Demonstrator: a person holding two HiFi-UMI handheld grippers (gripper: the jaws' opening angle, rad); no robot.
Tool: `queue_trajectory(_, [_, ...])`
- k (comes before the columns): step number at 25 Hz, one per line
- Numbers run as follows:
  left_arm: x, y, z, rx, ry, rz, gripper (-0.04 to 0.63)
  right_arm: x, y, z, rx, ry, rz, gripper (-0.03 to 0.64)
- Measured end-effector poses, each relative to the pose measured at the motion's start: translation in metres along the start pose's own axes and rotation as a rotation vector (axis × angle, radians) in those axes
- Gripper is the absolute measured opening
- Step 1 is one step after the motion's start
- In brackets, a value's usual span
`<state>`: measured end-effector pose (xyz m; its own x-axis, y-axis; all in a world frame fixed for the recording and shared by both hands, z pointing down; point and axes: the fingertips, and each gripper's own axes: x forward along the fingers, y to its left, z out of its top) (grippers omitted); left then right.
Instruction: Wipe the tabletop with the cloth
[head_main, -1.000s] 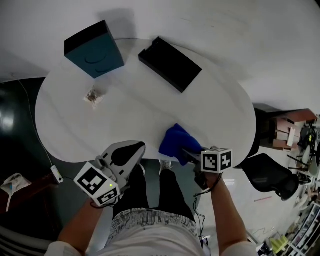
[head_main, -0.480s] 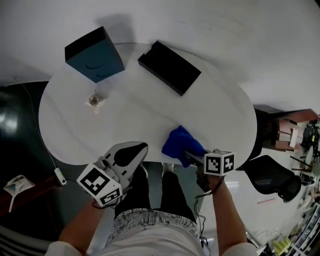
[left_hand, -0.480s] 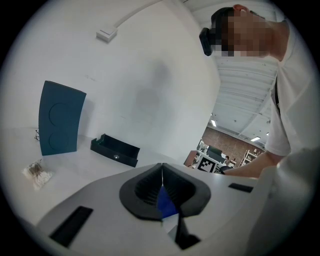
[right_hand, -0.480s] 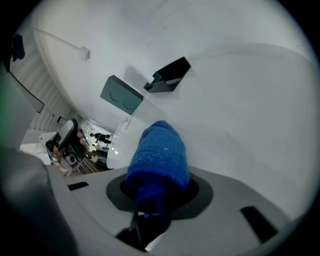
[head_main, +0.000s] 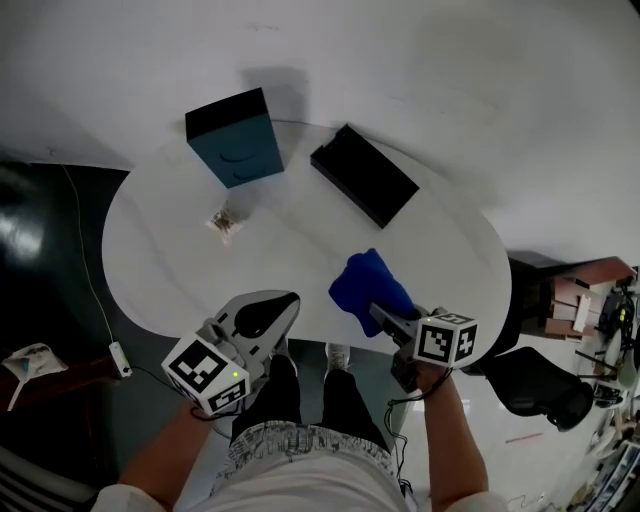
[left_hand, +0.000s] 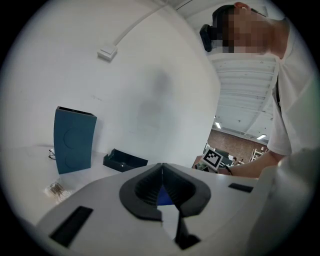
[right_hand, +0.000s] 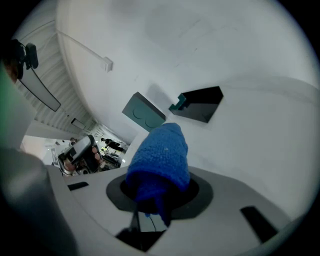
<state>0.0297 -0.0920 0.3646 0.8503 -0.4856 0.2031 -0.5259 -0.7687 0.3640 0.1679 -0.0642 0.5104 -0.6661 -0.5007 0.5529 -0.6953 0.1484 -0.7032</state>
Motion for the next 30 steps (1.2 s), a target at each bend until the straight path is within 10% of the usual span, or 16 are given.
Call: queue_trajectory(30, [-0.069, 0.011, 0.092, 0.189, -0.143, 0.106, 0.021, -0.018, 0.15, 0.096, -0.192, -0.219, 0.229, 0.114])
